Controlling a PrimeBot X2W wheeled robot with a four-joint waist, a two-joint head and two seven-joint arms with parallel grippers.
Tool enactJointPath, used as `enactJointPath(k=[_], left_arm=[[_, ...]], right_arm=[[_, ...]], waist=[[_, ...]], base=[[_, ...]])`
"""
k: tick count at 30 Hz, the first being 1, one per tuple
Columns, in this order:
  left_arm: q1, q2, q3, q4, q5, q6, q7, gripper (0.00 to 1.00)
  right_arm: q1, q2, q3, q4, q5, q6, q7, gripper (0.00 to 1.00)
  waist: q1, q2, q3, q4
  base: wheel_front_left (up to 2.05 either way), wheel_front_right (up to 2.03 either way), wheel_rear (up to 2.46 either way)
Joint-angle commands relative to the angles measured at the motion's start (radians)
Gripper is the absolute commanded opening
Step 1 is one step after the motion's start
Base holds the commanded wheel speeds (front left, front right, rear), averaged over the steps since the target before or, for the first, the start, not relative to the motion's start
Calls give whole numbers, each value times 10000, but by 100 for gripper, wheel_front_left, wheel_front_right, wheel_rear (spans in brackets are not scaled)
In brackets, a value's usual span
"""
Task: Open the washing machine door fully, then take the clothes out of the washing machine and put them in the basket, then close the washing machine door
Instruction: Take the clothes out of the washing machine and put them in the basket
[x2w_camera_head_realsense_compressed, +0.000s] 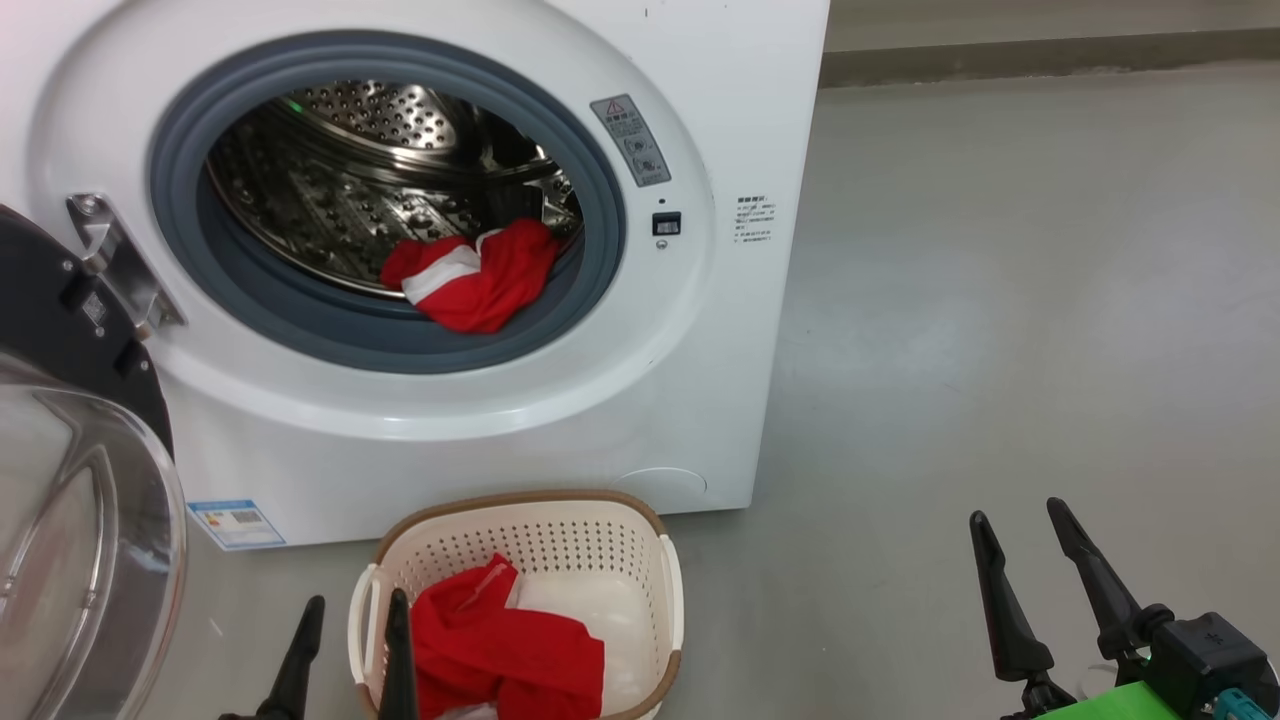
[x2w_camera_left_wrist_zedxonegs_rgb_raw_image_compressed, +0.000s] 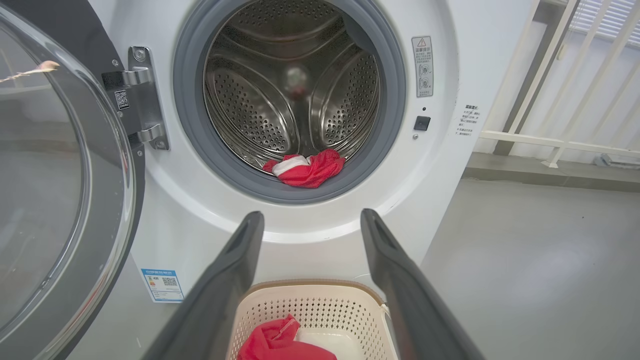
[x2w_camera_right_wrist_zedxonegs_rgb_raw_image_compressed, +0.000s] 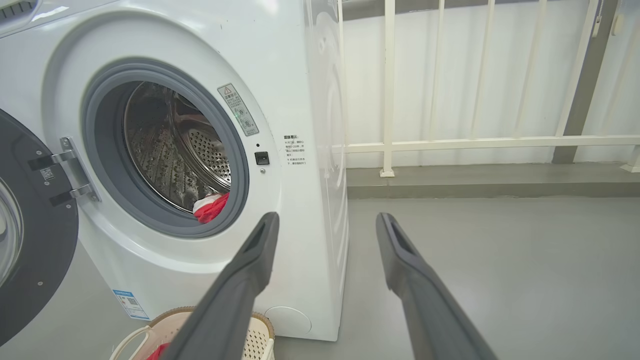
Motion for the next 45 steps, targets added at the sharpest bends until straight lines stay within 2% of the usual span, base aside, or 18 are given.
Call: enactJointPath(k=[1,21,37,45], left_arm=[[-230,90,287,-280,33,118,-90,100],[-2151,97,130,-357,60,187,-90,100],[-5476,643,411,1085,-395,-244,198,100],[-6999,851,323,2070,-342,-251,483,100]], right_arm=[[-271,-135,299,-280,73,63,-65,100],[-1259,-135,436,-490,184,63,-65,100],[-1940,-135,702,-392,187,63,-65,100],[-2175,-135,845,-349,262,63,-65,100]], waist=[[0,0,109,11],[0,0,2493,-95],[0,0,3601,-619],[0,0,4045,-859]], base=[[0,0,0],[0,0,0],[0,0,0],[0,0,0]])
